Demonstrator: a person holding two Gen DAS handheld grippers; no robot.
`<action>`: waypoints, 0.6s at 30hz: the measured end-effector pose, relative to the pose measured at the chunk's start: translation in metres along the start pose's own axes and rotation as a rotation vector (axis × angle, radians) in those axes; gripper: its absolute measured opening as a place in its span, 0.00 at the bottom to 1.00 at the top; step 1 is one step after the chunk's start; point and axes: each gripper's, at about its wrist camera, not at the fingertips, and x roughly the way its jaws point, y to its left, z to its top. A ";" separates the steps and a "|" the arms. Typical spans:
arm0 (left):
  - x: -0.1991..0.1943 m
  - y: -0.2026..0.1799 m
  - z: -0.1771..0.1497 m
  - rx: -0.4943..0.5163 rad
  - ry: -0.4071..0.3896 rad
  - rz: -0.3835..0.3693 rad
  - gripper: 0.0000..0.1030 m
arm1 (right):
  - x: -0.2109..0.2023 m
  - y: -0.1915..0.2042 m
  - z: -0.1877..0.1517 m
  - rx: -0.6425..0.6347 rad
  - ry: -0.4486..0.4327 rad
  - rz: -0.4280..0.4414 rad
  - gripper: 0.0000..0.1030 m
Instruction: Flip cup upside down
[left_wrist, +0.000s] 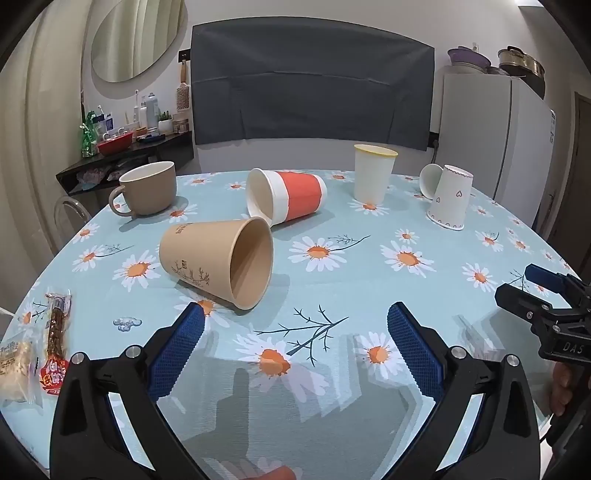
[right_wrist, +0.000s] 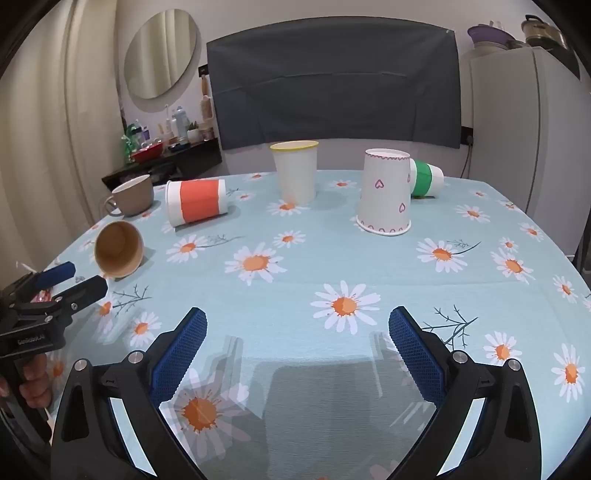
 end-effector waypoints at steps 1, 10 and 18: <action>0.001 0.001 0.001 -0.003 0.001 -0.005 0.94 | 0.000 0.000 0.000 0.000 0.001 0.000 0.92; -0.001 -0.003 -0.001 0.028 -0.020 0.027 0.94 | 0.000 -0.001 0.000 0.002 -0.003 0.005 0.92; -0.004 -0.007 -0.003 0.045 -0.029 0.038 0.94 | -0.001 0.000 0.000 0.003 -0.008 0.009 0.92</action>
